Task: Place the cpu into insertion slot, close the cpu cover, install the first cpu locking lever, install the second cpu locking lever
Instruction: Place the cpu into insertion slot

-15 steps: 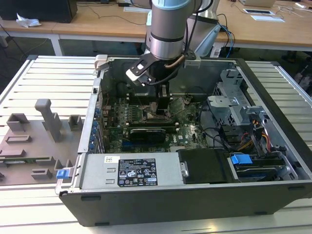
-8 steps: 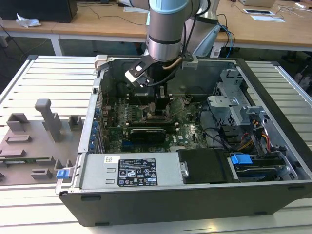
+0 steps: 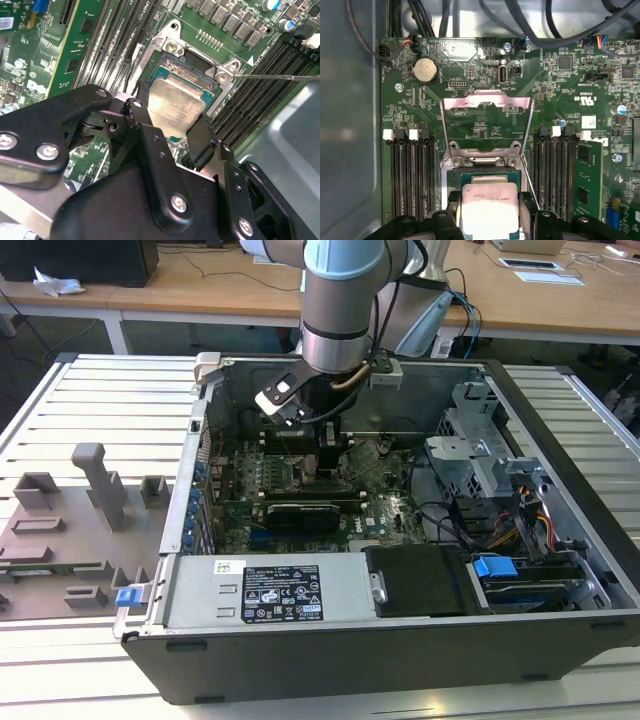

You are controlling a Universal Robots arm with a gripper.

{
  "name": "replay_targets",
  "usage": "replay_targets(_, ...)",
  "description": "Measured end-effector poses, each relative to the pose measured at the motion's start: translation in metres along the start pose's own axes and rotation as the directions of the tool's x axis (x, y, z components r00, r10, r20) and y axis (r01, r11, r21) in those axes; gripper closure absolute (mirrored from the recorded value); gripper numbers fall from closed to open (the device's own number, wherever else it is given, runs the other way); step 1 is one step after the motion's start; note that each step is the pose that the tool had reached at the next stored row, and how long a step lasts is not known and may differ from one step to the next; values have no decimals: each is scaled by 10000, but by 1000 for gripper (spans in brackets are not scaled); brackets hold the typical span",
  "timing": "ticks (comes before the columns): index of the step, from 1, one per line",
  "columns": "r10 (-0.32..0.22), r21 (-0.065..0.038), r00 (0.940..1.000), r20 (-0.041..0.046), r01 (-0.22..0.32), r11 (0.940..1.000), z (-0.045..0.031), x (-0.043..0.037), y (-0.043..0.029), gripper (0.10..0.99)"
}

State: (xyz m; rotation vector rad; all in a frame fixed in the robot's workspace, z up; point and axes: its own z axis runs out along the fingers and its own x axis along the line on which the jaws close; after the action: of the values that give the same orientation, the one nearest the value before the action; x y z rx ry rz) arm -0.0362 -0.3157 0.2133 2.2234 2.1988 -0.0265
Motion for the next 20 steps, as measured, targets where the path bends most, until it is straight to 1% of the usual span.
replay_targets(1,-1,0,10000,-7,1,10000,10,0,-2,541)
replay_targets(4,6,0,10000,-38,-6,10000,76,-1,-5,541)
replay_targets(6,5,0,10000,-58,-5,10000,101,0,-5,541)
replay_targets(11,3,2,10000,-88,-3,10000,127,0,-15,541)
replay_targets(20,5,0,10000,-95,-5,10000,143,1,-15,533)
